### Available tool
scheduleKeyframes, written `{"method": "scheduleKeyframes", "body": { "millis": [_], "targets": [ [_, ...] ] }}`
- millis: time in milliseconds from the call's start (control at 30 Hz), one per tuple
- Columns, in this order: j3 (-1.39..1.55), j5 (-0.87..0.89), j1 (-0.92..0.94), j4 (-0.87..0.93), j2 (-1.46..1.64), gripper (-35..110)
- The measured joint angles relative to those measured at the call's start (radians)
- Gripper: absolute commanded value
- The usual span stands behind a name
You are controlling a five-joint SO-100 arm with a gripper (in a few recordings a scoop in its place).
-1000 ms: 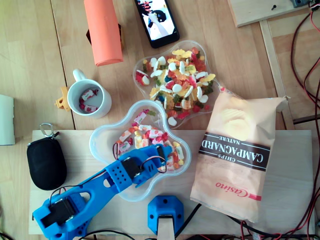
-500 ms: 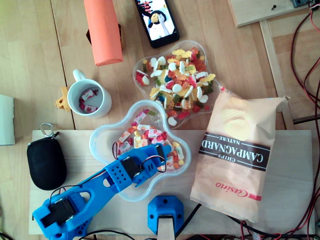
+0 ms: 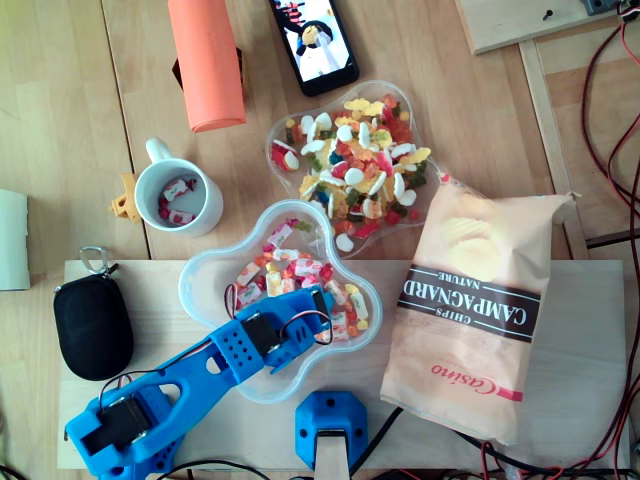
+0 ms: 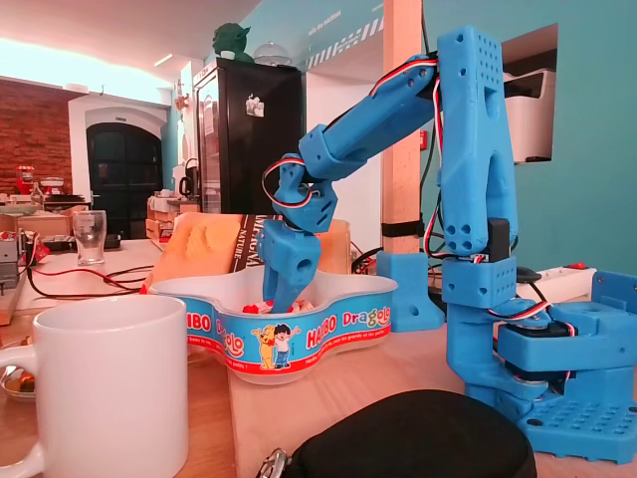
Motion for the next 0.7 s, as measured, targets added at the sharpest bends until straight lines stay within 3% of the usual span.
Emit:
{"method": "scheduleKeyframes", "body": {
  "millis": [700],
  "targets": [
    [-0.101, 0.012, -0.002, 0.012, -0.002, -4]
  ]
}}
